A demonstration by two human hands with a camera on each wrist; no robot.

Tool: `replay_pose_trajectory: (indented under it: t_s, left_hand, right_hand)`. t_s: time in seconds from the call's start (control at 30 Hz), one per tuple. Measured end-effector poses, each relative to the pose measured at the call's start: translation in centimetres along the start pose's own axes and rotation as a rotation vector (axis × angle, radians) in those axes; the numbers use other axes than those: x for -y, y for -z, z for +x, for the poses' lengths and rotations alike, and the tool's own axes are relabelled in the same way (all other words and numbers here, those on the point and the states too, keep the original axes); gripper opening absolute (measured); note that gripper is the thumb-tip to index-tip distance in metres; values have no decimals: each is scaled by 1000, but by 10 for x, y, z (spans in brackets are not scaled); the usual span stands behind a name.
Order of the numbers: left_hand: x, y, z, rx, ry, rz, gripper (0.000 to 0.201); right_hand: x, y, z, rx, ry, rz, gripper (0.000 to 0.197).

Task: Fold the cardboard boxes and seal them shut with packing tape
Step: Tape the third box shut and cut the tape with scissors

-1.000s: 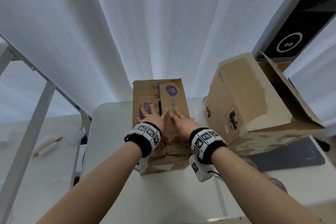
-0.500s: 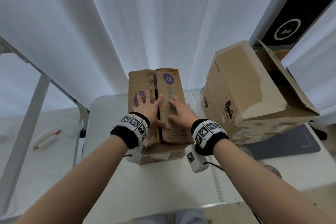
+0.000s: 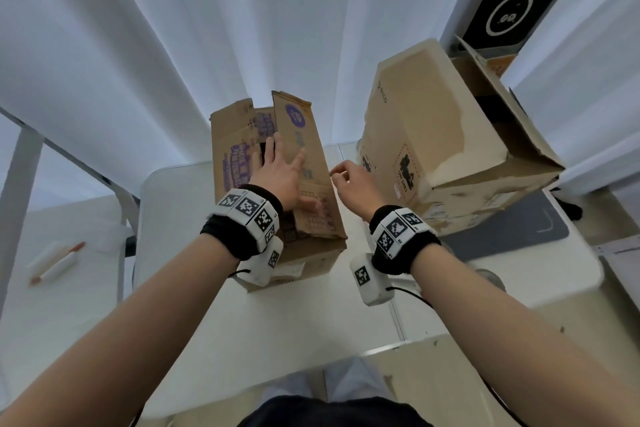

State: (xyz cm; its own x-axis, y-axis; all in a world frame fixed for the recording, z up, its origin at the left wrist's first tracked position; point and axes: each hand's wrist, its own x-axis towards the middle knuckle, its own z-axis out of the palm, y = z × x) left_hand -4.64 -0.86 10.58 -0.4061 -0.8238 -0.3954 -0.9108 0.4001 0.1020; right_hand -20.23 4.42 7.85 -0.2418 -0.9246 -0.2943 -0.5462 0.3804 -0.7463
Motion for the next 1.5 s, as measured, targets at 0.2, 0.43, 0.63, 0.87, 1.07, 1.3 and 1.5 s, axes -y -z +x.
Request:
replay_pose_trajectory:
  t_s: [0.2, 0.43, 0.63, 0.87, 1.07, 1.3, 1.5]
  left_hand:
    - [-44, -8, 1, -115, -120, 239, 66]
    - [-94, -33, 2, -60, -270, 284, 36]
    - [-125, -57, 2, -30, -355, 246, 37]
    - [-138, -76, 7, 60, -355, 182, 38]
    - [-140, -88, 11, 101, -331, 131, 41]
    - [-136, -99, 14, 145, -339, 66, 43]
    - [-154, -95, 14, 201, -405, -150, 73]
  right_hand:
    - [-74, 15, -26, 171, -313, 79, 28]
    - [-152, 38, -45, 184, -577, -139, 17]
    - [-212, 39, -36, 201, -500, -599, 21]
    - [-243, 29, -27, 214, -514, -628, 20]
    - [-250, 27, -30, 222, -564, -634, 37]
    - [-234, 28, -34, -3, -551, -592, 24]
    - [-207, 43, -58, -76, -508, -394, 25]
